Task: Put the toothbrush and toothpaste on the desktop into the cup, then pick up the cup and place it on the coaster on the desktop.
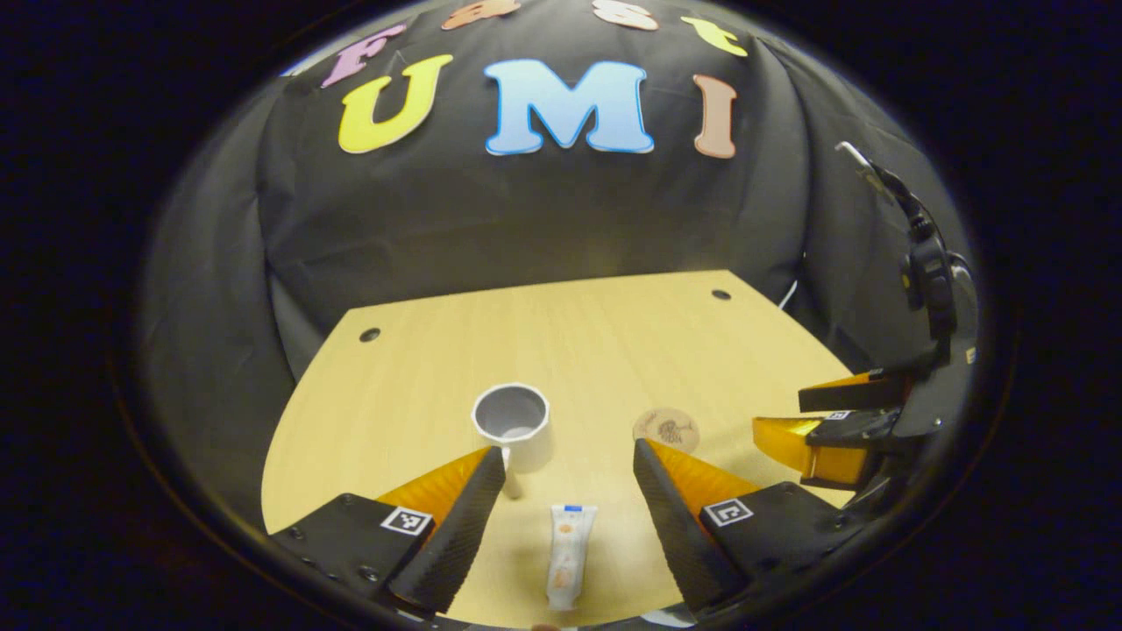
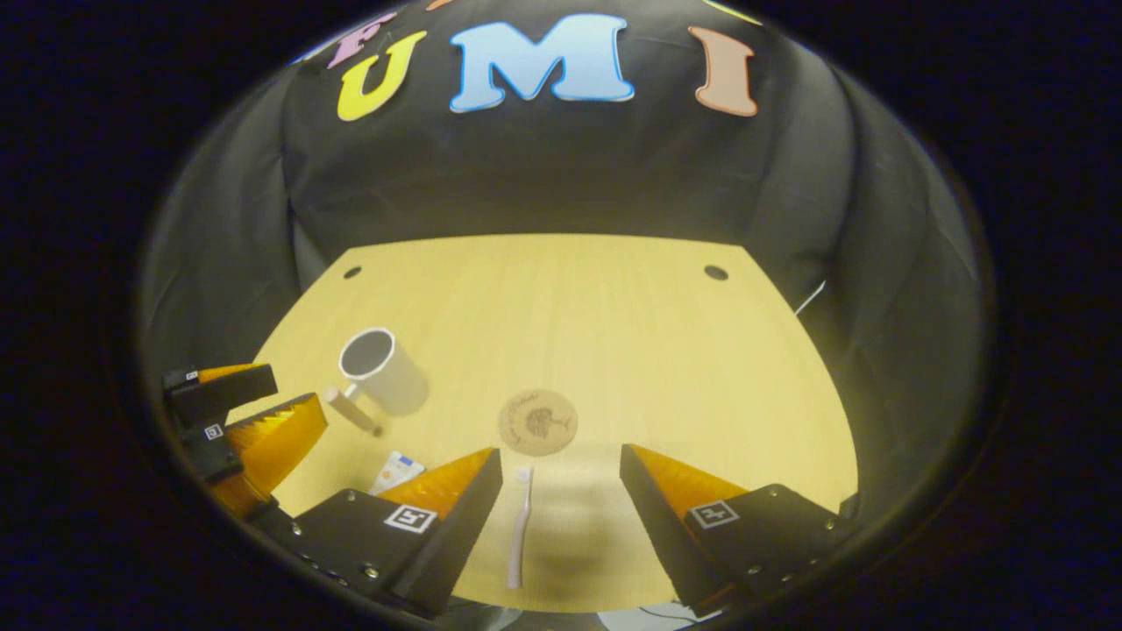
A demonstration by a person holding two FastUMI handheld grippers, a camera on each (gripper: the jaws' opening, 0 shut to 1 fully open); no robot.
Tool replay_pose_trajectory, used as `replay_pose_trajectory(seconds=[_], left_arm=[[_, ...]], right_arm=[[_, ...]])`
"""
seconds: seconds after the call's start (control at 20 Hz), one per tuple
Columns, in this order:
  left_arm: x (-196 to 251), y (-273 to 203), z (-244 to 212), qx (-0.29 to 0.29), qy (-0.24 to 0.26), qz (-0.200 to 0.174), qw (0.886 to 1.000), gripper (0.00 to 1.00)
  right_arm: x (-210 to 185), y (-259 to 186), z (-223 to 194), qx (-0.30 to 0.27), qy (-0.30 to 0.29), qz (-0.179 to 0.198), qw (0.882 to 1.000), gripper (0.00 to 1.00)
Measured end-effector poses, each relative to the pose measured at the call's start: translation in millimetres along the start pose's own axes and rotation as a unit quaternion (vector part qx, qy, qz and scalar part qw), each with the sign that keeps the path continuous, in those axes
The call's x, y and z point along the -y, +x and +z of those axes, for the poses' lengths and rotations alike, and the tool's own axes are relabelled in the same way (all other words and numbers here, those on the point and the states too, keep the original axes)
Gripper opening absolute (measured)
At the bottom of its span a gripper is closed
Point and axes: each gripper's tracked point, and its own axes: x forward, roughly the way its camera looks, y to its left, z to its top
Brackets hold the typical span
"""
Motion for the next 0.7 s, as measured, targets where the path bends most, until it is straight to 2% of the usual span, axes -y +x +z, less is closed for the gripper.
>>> replay_pose_trajectory(seconds=[0.2, 0.25, 0.3, 0.45, 0.6, 0.65, 0.7], left_arm=[[7.7, 14.3, -52.0, -0.075, 0.009, -0.016, 0.997, 1.00], [10.6, 16.6, -65.4, -0.101, 0.008, -0.020, 0.995, 0.92], [12.9, 18.4, -76.6, -0.121, 0.003, -0.027, 0.992, 1.00], [16.1, 22.1, -101.3, -0.167, -0.016, -0.040, 0.985, 1.00], [10.4, 30.6, -128.5, -0.207, -0.010, -0.033, 0.978, 1.00], [7.9, 31.8, -138.7, -0.220, -0.006, -0.031, 0.975, 0.94], [6.3, 34.2, -147.3, -0.231, -0.002, -0.027, 0.973, 0.98]], right_arm=[[-11.6, 17.8, -38.6, -0.078, -0.001, 0.017, 0.997, 0.89], [-14.1, 22.0, -48.1, -0.095, -0.002, 0.019, 0.995, 0.89], [-16.2, 25.7, -58.7, -0.112, -0.005, 0.021, 0.993, 0.90], [-19.1, 32.2, -83.4, -0.155, -0.012, 0.023, 0.988, 0.90], [-22.2, 37.7, -105.3, -0.193, -0.016, 0.026, 0.981, 0.91], [-22.7, 39.8, -109.8, -0.201, -0.016, 0.026, 0.979, 0.91], [-23.5, 42.4, -115.6, -0.208, -0.018, 0.025, 0.978, 0.91]])
